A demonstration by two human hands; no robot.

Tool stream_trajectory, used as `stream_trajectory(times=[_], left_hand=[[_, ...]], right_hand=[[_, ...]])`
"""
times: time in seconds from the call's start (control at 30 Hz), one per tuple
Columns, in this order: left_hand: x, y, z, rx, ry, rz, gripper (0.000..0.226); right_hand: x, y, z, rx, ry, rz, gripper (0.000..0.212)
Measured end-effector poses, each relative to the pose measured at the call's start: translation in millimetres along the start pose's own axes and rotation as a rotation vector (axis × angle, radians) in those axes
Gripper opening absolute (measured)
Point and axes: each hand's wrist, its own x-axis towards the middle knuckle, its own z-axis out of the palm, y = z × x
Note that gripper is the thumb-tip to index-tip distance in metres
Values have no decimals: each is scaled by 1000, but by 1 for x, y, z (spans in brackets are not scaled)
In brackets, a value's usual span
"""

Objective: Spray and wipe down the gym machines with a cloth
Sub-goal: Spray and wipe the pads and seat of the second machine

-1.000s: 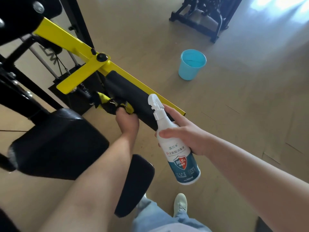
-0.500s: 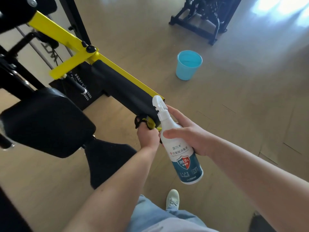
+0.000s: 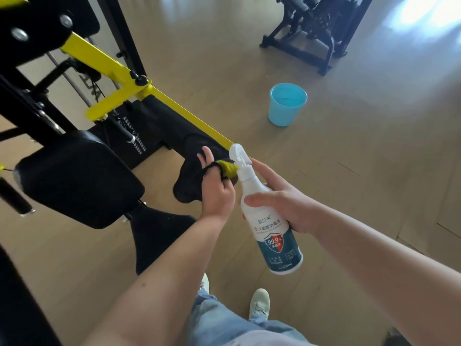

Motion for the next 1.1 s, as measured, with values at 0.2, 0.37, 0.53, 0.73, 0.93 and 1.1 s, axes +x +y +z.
stream_trajectory(times=[0.2,0.37,0.53,0.73,0.93,1.1], left_hand=[[60,-23,-9,92,32,-66,39],[72,-20,-23,253,-5,-27,31],[30,-16,-22,272,-120,154,36],[-24,-1,-37,198,-65,93,14],[-74,5,-58,226,-39,-33,13],[-105,11,-88,114,16,-290,9]], right_hand=[[15,-2,6,-42,26,40,100],[31,-9,12,-18,42,32,105],[28,-5,14,32,62,-18,91],[16,11,13,-25,-46,-19,97],[4,26,24,-80,-169,5,90],[4,38,52,-101,-249,48,88]])
